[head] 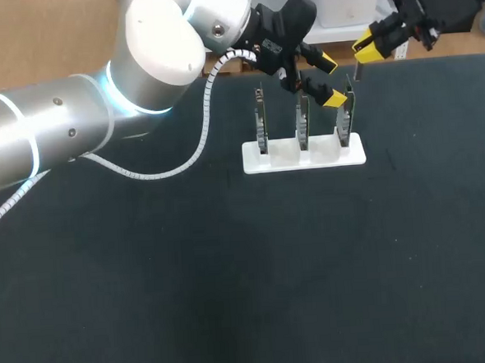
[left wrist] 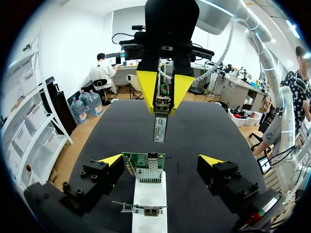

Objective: Pick up the optical module with the left hand, and insert it into the network port with the right hand.

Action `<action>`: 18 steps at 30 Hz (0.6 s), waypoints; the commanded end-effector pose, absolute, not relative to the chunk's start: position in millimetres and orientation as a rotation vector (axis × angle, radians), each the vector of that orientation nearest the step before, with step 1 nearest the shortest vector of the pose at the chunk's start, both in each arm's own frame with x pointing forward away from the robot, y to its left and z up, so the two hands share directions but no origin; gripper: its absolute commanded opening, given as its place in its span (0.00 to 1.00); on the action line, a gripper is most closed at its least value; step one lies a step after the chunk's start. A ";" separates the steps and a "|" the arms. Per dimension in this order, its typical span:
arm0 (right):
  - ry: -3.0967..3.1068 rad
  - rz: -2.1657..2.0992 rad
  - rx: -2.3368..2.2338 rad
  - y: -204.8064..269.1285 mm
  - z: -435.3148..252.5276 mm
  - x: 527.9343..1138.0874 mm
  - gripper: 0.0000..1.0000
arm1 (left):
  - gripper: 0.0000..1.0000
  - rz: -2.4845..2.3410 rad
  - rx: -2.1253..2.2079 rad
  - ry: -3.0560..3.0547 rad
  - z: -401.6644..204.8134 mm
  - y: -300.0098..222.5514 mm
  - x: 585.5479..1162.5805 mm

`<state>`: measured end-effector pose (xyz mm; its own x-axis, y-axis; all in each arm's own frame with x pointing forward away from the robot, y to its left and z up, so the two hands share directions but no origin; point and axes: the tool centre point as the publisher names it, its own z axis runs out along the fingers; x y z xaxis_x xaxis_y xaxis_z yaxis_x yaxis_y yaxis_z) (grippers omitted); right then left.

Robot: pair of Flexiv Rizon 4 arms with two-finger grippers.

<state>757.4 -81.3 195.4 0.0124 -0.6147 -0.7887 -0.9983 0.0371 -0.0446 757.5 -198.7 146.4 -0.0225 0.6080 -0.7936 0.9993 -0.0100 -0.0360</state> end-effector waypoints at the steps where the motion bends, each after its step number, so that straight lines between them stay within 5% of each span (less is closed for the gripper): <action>1: 1.656 0.800 -1.662 -81.2 191.3 765.7 0.00 | 1.00 -0.864 1.677 1.690 146.4 -198.7 757.3; 18: 1.667 0.817 -1.670 -70.8 183.6 758.7 0.00 | 1.00 -0.864 1.677 1.690 146.4 -198.7 757.3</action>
<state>760.0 -71.8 183.6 0.0061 -0.5966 -0.8025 -1.0000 -0.0001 -0.0075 757.5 -198.7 146.4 -0.0225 0.6080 -0.7936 0.9993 -0.0100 -0.0360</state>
